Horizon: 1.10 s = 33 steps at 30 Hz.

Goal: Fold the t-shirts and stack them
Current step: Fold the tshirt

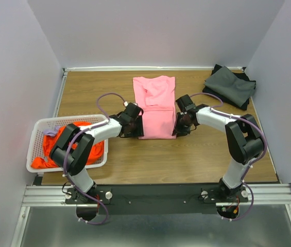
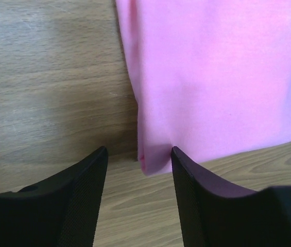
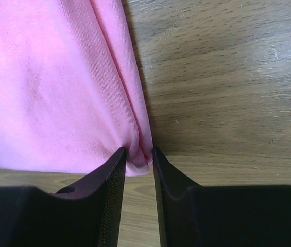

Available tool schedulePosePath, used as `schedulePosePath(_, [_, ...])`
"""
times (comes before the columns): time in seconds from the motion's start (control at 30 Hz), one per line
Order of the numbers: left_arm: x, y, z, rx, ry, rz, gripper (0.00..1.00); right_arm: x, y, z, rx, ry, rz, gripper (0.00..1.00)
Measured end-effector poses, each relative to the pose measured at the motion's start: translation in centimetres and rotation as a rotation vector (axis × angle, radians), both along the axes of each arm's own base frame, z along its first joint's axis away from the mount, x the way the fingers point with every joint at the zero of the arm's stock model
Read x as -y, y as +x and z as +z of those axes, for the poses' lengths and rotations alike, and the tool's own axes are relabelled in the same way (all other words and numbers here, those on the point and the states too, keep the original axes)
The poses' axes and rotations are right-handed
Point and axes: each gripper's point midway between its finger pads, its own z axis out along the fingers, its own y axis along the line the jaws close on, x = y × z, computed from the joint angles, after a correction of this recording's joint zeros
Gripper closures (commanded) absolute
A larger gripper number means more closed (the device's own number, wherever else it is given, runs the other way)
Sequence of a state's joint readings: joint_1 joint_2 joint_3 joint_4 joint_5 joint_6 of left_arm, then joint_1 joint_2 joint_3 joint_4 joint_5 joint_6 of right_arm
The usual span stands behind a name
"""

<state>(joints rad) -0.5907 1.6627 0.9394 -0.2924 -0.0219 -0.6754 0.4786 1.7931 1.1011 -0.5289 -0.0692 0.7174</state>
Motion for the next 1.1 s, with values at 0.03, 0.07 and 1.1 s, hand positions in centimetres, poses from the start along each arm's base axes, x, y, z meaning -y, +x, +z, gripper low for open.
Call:
schedulePosePath(0.03, [0.1,0.0,0.0,0.000,-0.001,-0.002,0.47,0.0,0.0,0.0,0.000,0.001,0.000,0.65])
schedulePosePath(0.07, [0.3,-0.1,-0.1,0.001,-0.003,-0.004,0.48,0.0,0.0,0.0,0.000,0.002,0.000,0.66])
schedulePosePath(1.1, [1.7,-5.8,7.3,0.102,-0.172,-0.031,1.00,0.8,-4.5,6.8,0.066,0.071,0.034,0.98])
